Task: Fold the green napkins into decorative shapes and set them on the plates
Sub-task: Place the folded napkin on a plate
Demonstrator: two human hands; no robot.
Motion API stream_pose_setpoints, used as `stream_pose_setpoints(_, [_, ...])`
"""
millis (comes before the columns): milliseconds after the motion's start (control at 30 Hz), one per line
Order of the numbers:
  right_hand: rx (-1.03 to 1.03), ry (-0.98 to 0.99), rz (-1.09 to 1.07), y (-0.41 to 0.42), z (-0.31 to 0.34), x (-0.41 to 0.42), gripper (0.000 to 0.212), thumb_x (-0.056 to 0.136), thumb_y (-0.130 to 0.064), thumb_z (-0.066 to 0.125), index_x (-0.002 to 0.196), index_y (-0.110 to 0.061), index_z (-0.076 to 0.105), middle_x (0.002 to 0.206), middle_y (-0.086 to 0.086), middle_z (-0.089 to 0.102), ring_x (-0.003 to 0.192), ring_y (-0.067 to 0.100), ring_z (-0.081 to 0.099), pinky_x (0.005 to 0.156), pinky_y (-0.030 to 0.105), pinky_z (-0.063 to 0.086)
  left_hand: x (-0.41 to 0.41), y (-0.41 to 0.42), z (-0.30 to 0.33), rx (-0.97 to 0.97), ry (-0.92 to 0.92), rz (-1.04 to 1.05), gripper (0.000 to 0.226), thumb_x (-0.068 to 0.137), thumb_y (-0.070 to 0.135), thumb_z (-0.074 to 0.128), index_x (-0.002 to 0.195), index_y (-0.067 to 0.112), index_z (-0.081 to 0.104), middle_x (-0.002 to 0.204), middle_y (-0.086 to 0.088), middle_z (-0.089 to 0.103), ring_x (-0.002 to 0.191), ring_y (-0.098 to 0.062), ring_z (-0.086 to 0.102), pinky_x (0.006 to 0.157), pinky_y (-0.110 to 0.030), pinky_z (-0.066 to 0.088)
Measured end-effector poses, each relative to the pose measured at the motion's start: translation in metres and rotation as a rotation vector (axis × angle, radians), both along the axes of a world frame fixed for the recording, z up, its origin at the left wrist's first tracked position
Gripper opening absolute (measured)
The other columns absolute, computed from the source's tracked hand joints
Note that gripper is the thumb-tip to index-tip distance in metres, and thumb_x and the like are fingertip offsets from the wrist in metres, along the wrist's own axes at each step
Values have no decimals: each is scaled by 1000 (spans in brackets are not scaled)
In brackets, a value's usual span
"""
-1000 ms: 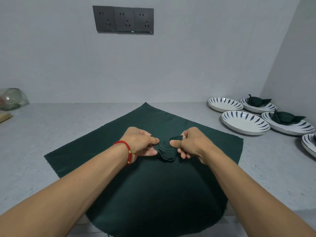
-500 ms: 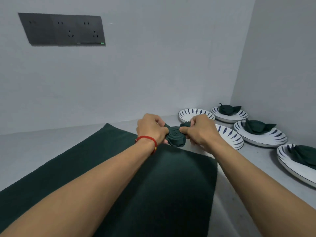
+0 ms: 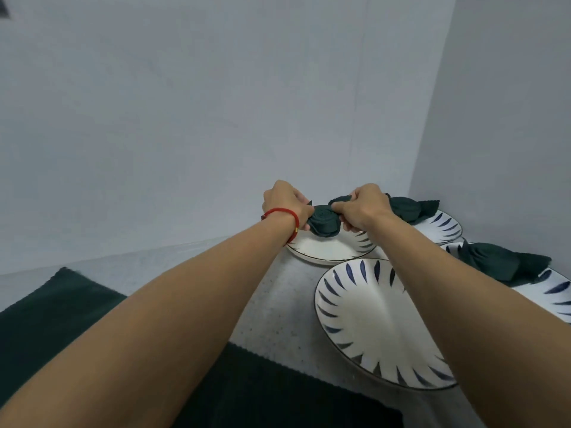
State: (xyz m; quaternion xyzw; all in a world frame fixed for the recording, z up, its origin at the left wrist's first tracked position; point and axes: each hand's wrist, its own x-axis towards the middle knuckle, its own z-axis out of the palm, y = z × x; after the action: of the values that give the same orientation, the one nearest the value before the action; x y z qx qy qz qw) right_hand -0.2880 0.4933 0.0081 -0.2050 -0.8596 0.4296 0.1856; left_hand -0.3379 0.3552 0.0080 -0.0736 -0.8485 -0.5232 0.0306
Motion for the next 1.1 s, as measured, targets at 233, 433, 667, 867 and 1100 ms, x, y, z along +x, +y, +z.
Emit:
stream_pose_setpoints(233, [187,-141,-41,23,-17,-41,29,88,-22,72,63,-9,61,57,7,67,52,19,59,54,26,49,-39,23,-20,-92,44,-60,7,82,7,80,84,5,73,85,-10,73,57,-24,72,54,-29,61])
stream_pose_setpoints(433, [176,-290,-60,19,-17,-45,40,92,-14,65,53,-10,59,42,3,60,29,14,49,43,21,42,-38,21,-22,-26,-44,-32,11,82,6,80,88,4,71,90,-9,70,40,-17,63,38,-20,48])
stream_pose_setpoints(667, [141,-121,-91,15,-21,-34,28,96,-24,57,81,-2,65,67,12,71,43,20,60,49,24,52,-35,14,-14,-16,-59,9,22,79,27,78,91,11,69,94,-10,73,75,-23,73,66,-32,61])
stream_pose_setpoints(867, [280,-35,-146,1,-9,1,25,94,-19,45,73,-7,49,89,17,67,80,35,64,63,32,48,-8,-22,5,-82,-48,31,18,83,15,61,95,4,67,97,-14,71,77,-33,75,76,-45,63])
stream_pose_setpoints(1100, [506,-44,-70,-66,1,86,20,96,-20,43,104,-9,57,100,12,62,91,38,55,73,39,43,81,-84,23,-346,101,-50,23,86,13,57,107,15,66,112,-10,63,97,-32,65,85,-33,54])
